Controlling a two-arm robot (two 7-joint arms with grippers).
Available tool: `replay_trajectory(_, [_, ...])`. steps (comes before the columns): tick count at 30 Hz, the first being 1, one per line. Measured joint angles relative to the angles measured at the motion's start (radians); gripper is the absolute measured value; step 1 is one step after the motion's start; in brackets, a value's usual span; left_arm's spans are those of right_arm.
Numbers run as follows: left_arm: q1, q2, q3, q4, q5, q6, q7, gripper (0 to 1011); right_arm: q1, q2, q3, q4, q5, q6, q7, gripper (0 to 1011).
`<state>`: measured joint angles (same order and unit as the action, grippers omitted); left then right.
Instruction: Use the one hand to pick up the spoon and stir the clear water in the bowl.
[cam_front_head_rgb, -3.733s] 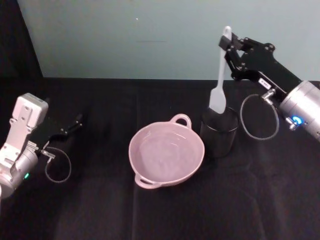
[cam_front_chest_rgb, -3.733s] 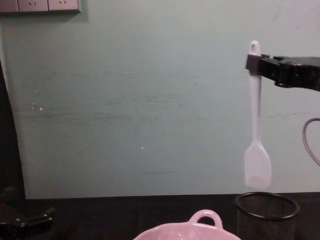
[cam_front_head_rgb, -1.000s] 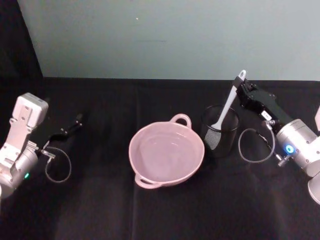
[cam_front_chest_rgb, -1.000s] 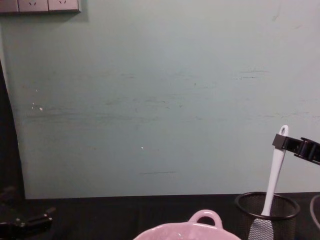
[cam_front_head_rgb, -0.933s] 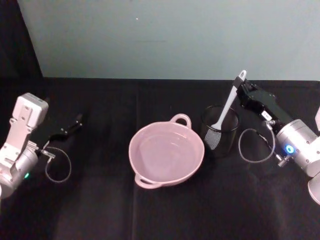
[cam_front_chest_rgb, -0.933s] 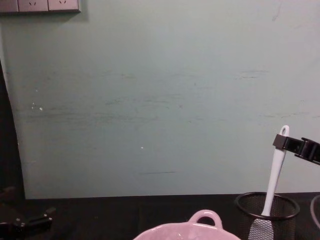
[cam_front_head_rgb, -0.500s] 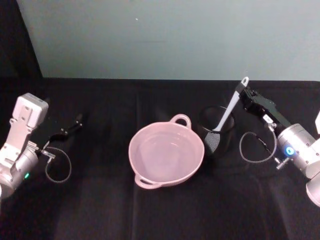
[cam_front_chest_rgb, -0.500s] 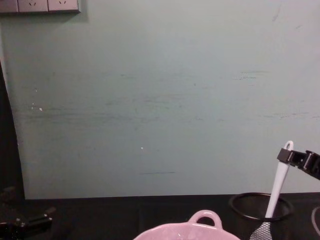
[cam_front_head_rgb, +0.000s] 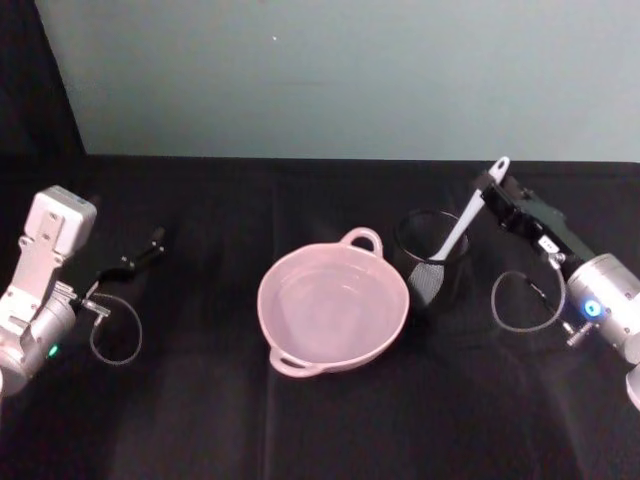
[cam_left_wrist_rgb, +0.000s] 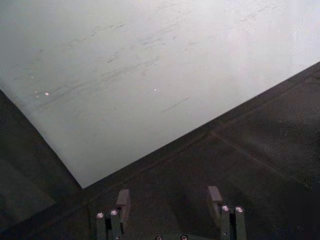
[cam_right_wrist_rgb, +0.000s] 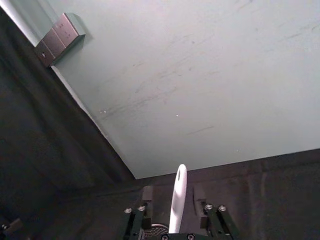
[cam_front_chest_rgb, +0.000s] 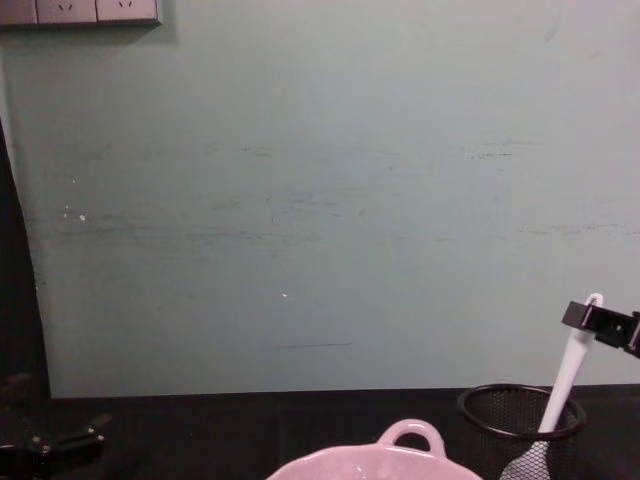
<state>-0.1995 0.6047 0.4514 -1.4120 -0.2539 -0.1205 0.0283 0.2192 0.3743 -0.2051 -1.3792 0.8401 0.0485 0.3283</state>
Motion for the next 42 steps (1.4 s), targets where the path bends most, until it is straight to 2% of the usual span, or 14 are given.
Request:
replay_trajectory(5, [0.0,0.0,0.0,0.0,0.0,0.0,0.0,1011,-0.025,0.031,0.007,-0.049,-0.034,-0.015,-0.029,656])
replay_trajectory(11, [0.0,0.0,0.0,0.0,0.0,0.0,0.0,1012,-0.052,0.062,0.025,-0.098,-0.079,-0.021,-0.065,809])
replay_trajectory(12, [0.0,0.0,0.0,0.0,0.0,0.0,0.0,1011,-0.062,0.071,0.031,-0.113,-0.095,-0.022,-0.077,865])
replay_trajectory(16, [0.0,0.0,0.0,0.0,0.0,0.0,0.0,1011,-0.099,0.099,0.049,-0.172,-0.141,-0.021,-0.107,963])
replay_trajectory(20, [0.0,0.0,0.0,0.0,0.0,0.0,0.0,1011,-0.148,0.135,0.073,-0.238,-0.178,-0.008,-0.118,1002])
replay_trajectory(23, [0.0,0.0,0.0,0.0,0.0,0.0,0.0,1011,-0.16,0.145,0.078,-0.253,-0.188,-0.002,-0.119,1002])
replay_trajectory(25, [0.0,0.0,0.0,0.0,0.0,0.0,0.0,1011,-0.183,0.161,0.087,-0.27,-0.21,0.01,-0.121,1002])
replay_trajectory(30, [0.0,0.0,0.0,0.0,0.0,0.0,0.0,1011,-0.188,0.176,0.081,-0.255,-0.257,0.031,-0.124,1000])
replay_trajectory(33, [0.0,0.0,0.0,0.0,0.0,0.0,0.0,1011,-0.17,0.178,0.06,-0.22,-0.31,0.032,-0.135,1002])
replay_trajectory(35, [0.0,0.0,0.0,0.0,0.0,0.0,0.0,1011,-0.145,0.172,0.038,-0.182,-0.359,0.02,-0.144,1002])
replay_trajectory(36, [0.0,0.0,0.0,0.0,0.0,0.0,0.0,1011,-0.124,0.163,0.021,-0.148,-0.396,-0.003,-0.147,1002])
replay_trajectory(39, [0.0,0.0,0.0,0.0,0.0,0.0,0.0,1011,-0.093,0.149,-0.006,-0.1,-0.453,-0.029,-0.163,1002])
replay_trajectory(40, [0.0,0.0,0.0,0.0,0.0,0.0,0.0,1011,-0.07,0.137,-0.025,-0.065,-0.494,-0.046,-0.176,1002])
replay_trajectory(42, [0.0,0.0,0.0,0.0,0.0,0.0,0.0,1011,-0.052,0.127,-0.04,-0.036,-0.526,-0.061,-0.186,1002])
